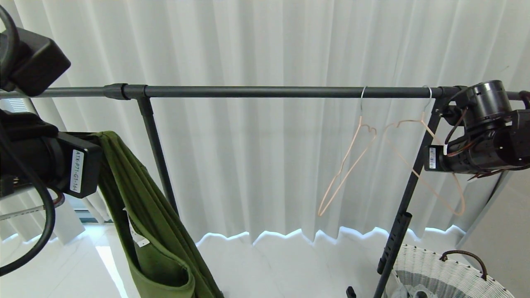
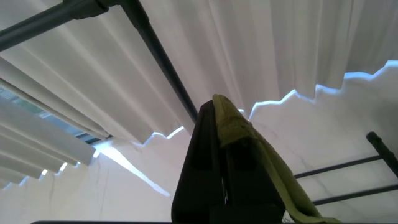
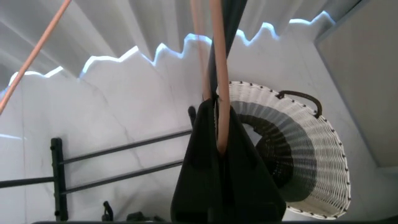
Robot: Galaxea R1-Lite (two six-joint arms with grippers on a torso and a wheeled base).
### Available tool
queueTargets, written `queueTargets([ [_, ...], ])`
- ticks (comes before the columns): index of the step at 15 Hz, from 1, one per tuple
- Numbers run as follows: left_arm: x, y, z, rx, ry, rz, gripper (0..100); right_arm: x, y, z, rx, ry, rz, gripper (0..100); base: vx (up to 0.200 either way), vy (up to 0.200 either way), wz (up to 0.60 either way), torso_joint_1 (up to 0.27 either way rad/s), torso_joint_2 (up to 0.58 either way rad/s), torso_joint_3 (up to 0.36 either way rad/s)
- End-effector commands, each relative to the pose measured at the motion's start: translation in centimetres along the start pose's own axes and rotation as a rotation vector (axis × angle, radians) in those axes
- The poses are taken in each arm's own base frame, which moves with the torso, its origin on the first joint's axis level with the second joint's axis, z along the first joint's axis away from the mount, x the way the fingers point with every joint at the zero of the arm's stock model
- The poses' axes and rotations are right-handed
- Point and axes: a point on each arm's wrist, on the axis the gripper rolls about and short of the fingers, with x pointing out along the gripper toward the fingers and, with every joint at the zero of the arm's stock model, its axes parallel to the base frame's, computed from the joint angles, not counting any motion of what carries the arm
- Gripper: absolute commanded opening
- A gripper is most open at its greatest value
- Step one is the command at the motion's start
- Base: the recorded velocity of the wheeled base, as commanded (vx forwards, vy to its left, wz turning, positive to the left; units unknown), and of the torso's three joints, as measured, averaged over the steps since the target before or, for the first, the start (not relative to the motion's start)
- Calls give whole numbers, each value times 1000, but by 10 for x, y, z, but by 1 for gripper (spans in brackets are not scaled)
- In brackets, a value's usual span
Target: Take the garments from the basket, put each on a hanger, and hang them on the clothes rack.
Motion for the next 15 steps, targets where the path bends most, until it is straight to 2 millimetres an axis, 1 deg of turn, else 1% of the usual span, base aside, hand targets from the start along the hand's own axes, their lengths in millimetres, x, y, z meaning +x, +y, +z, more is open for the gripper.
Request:
queueTargets([
  [1,0,0,0,-1,-1,1,0,-8,1,1,0,-19,12,0,0,0,0,0,0,0],
  [4,-2,1,0,-3,-5,2,0,-23,1,4,5,-54,34,0,0,0,0,0,0,0],
  [8,-3,2,1,-4,-10,3,0,-45,-5,6,17,-96,52,0,0,0,0,0,0,0],
  [10,-3,2,1,-4,-10,3,0,-58,-8,0,14,-104,64,0,0,0,0,0,0,0],
  [14,-2,2,2,-5,-24,6,0,-94,-15,-24,-12,-124,122,0,0,0,0,0,0,0],
  [15,-2,2,2,-5,-24,6,0,-102,-17,-32,-19,-127,136,0,-200,0,0,2,-2,2],
])
